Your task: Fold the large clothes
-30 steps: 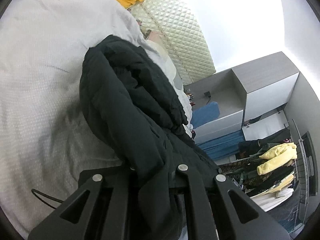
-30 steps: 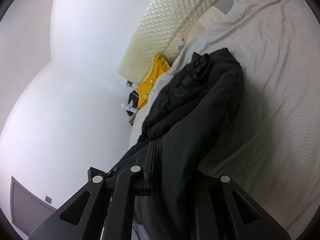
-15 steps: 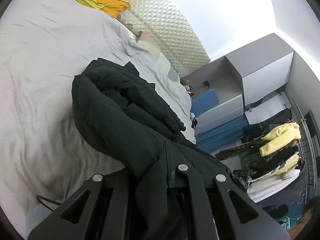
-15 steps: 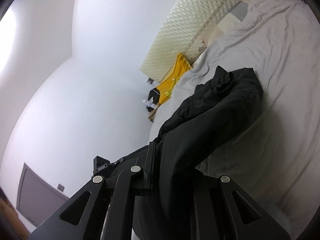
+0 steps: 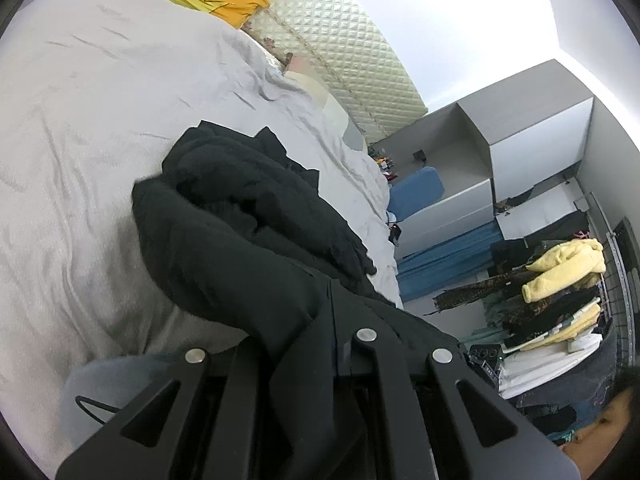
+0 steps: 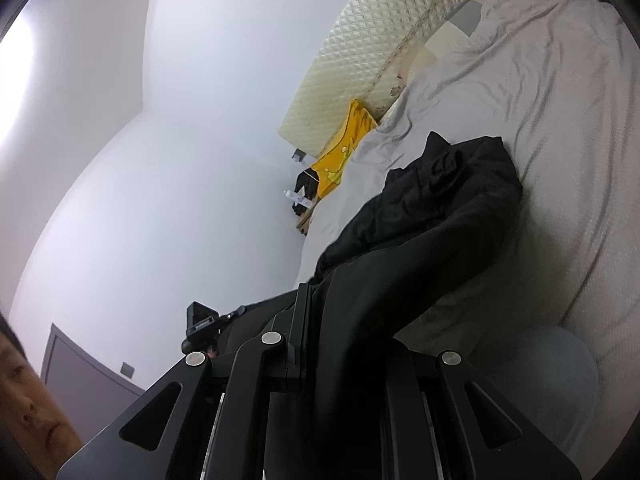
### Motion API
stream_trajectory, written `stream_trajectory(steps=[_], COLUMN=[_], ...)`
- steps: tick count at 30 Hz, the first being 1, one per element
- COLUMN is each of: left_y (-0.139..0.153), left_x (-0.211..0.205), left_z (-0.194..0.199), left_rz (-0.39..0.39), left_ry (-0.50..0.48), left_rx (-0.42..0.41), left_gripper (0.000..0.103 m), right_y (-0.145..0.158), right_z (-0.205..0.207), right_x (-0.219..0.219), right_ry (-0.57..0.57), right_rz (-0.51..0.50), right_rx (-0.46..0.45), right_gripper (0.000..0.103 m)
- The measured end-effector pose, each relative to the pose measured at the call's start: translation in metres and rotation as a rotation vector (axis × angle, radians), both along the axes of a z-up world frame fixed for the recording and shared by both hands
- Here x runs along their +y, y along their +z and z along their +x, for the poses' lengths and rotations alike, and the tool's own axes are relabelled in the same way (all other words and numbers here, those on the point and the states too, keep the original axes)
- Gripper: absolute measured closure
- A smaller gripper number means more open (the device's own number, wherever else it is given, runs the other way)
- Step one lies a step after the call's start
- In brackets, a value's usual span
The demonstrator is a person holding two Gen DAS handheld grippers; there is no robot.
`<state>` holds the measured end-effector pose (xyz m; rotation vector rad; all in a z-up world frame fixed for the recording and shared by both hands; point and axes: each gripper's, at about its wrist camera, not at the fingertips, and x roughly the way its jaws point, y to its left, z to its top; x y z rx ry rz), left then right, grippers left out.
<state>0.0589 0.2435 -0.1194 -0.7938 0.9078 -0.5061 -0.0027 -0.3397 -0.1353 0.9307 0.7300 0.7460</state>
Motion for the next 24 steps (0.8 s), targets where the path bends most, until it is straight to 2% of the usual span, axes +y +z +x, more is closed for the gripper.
stream_trajectory(steps=[6, 10, 13, 17, 24], left_y=[-0.002, -0.005, 0.002, 0.006, -0.009], left_x=[0.005, 0.0, -0.008, -0.019, -0.027], left_z=[0.058, 0.108, 0.14, 0.174, 0.22], left_rz=[0.034, 0.147, 0.222, 0.315, 0.394], left_ry=[0.03, 0.052, 0.062, 0.08, 0.133], left_rx=[0.078, 0.169, 0.199, 0.221, 0.278], left_gripper=[0.095, 0.094, 0.092, 0.091, 0.088], right_y=[-0.005, -0.016, -0.028, -0.037, -0.058], right_z=[0.069, 0.136, 0.174, 0.22, 0.275], right_x=[-0.005, -0.009, -0.011, -0.01, -0.012], right_ry=[-0.03, -0.079, -0.13, -0.182, -0.226], right_rz=[0.029, 0.047, 0.067, 0.019, -0.033], right_rx=[0.064, 0.138, 0.218, 0.312, 0.414], right_gripper=[0.093, 0.093, 0.093, 0.093, 0.094])
